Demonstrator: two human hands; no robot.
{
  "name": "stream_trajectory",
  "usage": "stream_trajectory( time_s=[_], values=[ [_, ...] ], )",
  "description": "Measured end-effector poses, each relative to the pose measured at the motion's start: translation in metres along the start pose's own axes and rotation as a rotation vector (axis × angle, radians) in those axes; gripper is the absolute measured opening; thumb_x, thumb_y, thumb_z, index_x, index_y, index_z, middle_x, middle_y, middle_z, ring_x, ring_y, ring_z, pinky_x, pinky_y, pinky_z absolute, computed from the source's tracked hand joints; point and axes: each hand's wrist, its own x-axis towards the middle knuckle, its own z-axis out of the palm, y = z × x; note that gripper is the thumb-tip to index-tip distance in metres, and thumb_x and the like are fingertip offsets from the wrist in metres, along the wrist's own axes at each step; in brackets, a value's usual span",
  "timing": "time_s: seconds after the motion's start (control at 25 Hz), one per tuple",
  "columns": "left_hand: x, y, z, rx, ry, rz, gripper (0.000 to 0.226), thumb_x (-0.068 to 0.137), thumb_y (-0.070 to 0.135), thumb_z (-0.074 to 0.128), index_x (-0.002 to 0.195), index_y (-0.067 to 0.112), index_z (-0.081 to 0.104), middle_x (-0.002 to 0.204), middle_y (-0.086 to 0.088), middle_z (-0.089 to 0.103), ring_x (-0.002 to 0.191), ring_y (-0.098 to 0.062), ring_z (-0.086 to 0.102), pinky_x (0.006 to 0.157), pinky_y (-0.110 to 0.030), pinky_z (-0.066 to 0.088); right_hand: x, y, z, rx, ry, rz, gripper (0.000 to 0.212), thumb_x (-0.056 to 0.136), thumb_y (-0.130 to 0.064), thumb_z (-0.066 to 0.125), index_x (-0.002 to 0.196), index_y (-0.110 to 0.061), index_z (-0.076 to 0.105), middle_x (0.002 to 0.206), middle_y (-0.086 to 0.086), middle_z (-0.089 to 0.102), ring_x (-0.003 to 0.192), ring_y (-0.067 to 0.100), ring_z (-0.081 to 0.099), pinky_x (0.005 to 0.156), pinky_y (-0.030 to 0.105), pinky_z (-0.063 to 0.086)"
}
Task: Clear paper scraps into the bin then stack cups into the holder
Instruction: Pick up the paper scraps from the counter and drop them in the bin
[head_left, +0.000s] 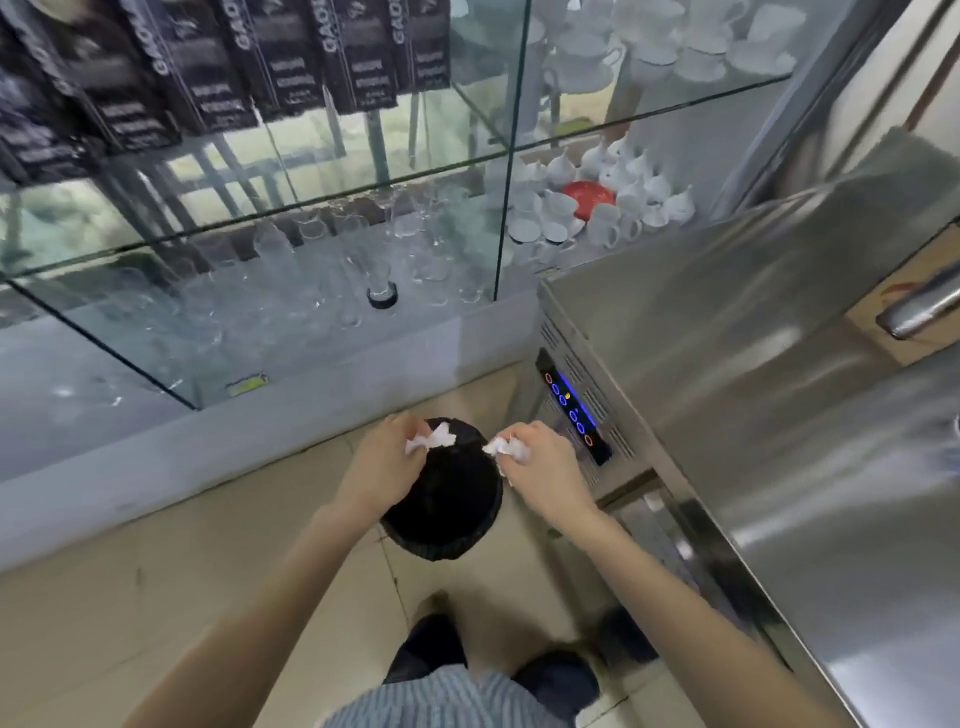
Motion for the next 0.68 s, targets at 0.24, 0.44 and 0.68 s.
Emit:
stream_trajectory(
  time_s=[0.24, 0.44, 0.68],
  values=[
    [0.008, -0.041, -0.030, -0.022, 0.048, -0.075, 0.010, 0.083, 0.013, 0.048, 0.075, 0.017, 0.052, 0.065, 0.013, 0.046, 0.064, -0.014, 0.045, 0.050, -0.021, 0.027, 0.029, -0.029, 0.041, 0.004, -0.040, 0.017, 0.018, 0.083, -0.008, 0.053, 0.098, -0.005, 0.063, 0.100, 0.018, 0.062, 0.096, 0.031, 0.055, 0.072, 0.026, 0.029],
    [0.017, -0.062, -0.020, -0.083, 0.099, -0.122, 0.011, 0.085, 0.015, 0.051, 0.076, 0.019, 0.047, 0.086, 0.002, 0.054, 0.077, -0.017, 0.048, 0.055, -0.023, 0.027, 0.052, -0.027, 0.061, 0.010, -0.102, 0.009, 0.016, 0.085, -0.009, 0.051, 0.095, -0.004, 0.062, 0.097, 0.015, 0.064, 0.093, 0.029, 0.054, 0.064, 0.023, 0.026],
    [0.032, -0.099, 0.018, -0.122, 0.119, -0.204, 0.016, 0.085, 0.008, 0.049, 0.098, 0.010, 0.058, 0.096, 0.002, 0.052, 0.087, -0.013, 0.046, 0.064, -0.015, 0.026, 0.079, 0.004, 0.095, 0.001, -0.216, 0.079, 0.017, 0.083, -0.014, 0.052, 0.097, -0.012, 0.062, 0.083, 0.000, 0.057, 0.078, 0.017, 0.051, 0.060, 0.017, 0.028]
  ],
)
